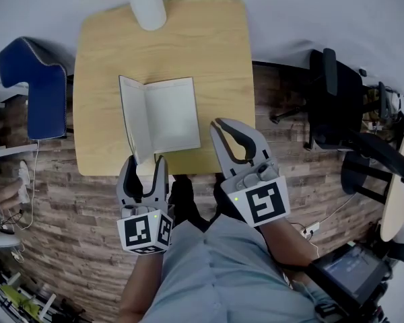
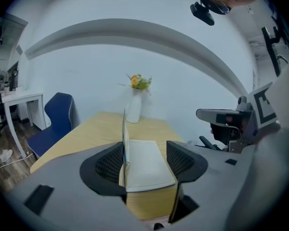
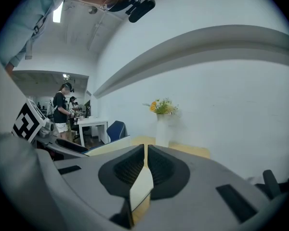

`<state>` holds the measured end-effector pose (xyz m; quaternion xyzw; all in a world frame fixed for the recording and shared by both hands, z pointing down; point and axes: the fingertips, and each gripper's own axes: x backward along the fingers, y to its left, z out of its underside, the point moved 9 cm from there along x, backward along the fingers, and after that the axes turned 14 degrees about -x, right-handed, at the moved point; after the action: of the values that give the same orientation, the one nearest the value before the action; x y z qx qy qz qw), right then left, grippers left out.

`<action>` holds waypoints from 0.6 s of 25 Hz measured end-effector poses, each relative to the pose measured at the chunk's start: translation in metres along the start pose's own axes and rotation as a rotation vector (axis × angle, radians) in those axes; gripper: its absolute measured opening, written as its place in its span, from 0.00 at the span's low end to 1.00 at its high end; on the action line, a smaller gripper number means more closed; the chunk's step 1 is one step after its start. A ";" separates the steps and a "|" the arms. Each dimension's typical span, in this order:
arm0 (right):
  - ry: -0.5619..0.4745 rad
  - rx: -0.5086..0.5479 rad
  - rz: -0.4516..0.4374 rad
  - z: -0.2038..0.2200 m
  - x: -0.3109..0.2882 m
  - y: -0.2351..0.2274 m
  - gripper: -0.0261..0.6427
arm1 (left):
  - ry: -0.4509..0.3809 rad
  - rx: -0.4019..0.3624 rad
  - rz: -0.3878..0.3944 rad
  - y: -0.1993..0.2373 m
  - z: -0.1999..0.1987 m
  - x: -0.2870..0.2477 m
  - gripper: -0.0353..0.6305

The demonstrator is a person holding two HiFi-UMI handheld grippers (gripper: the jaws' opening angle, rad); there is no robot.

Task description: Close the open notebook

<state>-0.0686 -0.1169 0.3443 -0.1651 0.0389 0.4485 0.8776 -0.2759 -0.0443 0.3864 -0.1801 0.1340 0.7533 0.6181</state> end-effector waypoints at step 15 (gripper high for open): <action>0.013 -0.052 0.082 0.017 0.028 -0.050 0.11 | 0.030 -0.060 0.086 -0.049 0.000 -0.033 0.50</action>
<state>-0.0131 -0.1170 0.3670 -0.1891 0.0398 0.4838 0.8536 -0.2220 -0.0639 0.4018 -0.2041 0.1282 0.7800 0.5775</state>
